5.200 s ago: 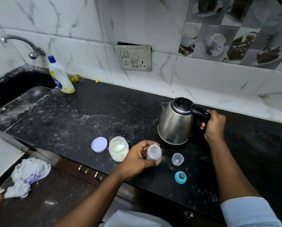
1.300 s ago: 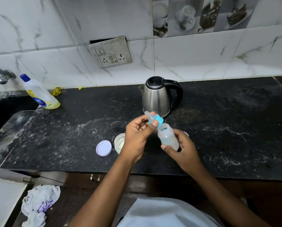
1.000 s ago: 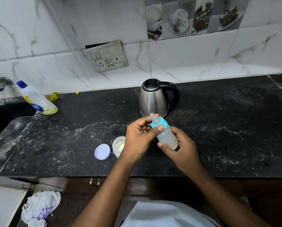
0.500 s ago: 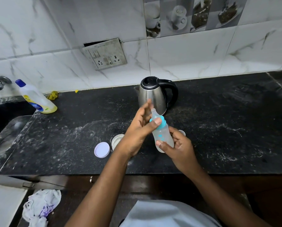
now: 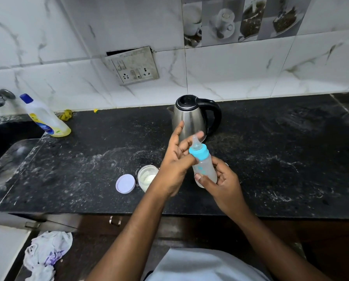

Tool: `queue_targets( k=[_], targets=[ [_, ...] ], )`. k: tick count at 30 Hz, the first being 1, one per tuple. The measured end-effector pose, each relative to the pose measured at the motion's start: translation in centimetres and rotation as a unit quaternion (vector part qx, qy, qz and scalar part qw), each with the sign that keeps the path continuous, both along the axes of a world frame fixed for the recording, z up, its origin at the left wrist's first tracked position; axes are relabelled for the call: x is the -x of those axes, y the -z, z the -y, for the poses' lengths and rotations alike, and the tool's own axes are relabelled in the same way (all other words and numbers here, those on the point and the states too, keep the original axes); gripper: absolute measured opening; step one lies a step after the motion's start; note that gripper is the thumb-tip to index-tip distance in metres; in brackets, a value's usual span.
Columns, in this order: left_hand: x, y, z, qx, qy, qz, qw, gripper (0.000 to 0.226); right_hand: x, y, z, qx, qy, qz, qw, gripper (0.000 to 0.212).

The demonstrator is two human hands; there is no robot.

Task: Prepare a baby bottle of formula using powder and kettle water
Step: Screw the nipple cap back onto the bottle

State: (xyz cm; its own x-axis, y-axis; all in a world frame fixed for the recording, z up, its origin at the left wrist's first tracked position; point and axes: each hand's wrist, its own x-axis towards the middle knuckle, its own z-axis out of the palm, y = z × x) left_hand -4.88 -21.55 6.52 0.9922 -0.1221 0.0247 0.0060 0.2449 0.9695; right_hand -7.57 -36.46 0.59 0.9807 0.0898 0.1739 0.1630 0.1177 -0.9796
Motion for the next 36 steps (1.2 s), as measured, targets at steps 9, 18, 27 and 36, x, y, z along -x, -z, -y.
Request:
queue_targets(
  k=[9, 18, 27, 36],
  targets=[
    [0.4, -0.2, 0.2, -0.029, 0.005, 0.010, 1.000, 0.088, 0.3, 0.2, -0.1, 0.045, 0.016, 0.012, 0.999, 0.047],
    [0.0, -0.6, 3.3, 0.028, -0.061, -0.011, 0.998, 0.077, 0.7, 0.7, -0.7, -0.139, -0.056, -0.070, 0.986, 0.048],
    [0.2, -1.3, 5.4, 0.044, -0.166, 0.022, 0.985, 0.062, 0.6, 0.0, -3.2, -0.290, 0.109, -0.128, 0.942, 0.060],
    [-0.2, -1.6, 4.2, -0.023, -0.073, 0.089, 0.993, 0.063, -1.1, -3.2, -2.1, -0.251, -0.066, -0.321, 0.911, 0.052]
  ],
)
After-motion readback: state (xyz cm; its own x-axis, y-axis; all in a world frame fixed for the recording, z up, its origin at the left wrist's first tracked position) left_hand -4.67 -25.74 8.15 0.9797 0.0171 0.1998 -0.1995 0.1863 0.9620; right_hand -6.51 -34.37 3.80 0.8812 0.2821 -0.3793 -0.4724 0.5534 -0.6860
